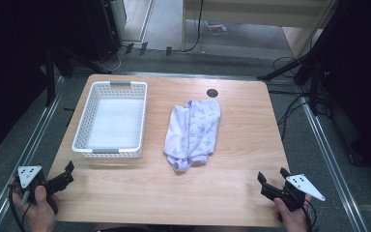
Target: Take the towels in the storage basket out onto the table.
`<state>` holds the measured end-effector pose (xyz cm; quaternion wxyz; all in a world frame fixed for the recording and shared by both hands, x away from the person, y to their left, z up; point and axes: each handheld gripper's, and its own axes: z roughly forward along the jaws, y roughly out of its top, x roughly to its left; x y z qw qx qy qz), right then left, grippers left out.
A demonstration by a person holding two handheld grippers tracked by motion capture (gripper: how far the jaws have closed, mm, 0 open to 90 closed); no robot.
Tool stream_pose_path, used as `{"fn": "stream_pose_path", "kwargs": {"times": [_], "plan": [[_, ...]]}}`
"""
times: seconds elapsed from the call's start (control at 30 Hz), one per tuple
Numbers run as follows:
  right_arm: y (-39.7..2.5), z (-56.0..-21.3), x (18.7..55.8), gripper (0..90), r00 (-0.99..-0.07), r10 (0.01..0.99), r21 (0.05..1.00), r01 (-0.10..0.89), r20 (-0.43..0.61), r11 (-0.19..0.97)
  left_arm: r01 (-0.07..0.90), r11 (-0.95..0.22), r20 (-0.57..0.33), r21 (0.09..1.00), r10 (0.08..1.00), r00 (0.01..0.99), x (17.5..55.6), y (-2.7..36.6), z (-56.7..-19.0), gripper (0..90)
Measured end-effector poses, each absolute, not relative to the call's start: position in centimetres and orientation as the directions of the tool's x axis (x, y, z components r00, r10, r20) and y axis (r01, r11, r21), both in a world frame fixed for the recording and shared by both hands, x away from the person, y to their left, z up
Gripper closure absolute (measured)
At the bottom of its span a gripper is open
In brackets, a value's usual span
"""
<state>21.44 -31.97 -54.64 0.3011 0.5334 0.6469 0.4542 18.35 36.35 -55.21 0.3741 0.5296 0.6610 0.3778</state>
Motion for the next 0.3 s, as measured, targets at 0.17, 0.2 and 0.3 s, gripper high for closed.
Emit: {"fn": "stream_pose_path", "kwargs": {"times": [0.17,0.2,0.3], "plan": [[-32.02,-54.64,21.41,12.9,-0.253,0.962,0.910,0.414,0.100,0.014,0.430,0.125,-0.063,0.894,0.986,-0.155,18.45,36.01,-55.17,0.0],[-32.03,-54.64,21.40,12.9,-0.254,0.962,0.911,0.413,0.100,0.015,0.432,0.124,-0.064,0.893,0.987,-0.150,18.46,35.99,-55.17,0.0],[-32.03,-54.64,21.41,12.9,-0.255,0.962,0.910,0.414,0.100,0.015,0.428,0.125,-0.068,0.895,0.987,-0.148,18.46,35.96,-55.17,0.0]]}}
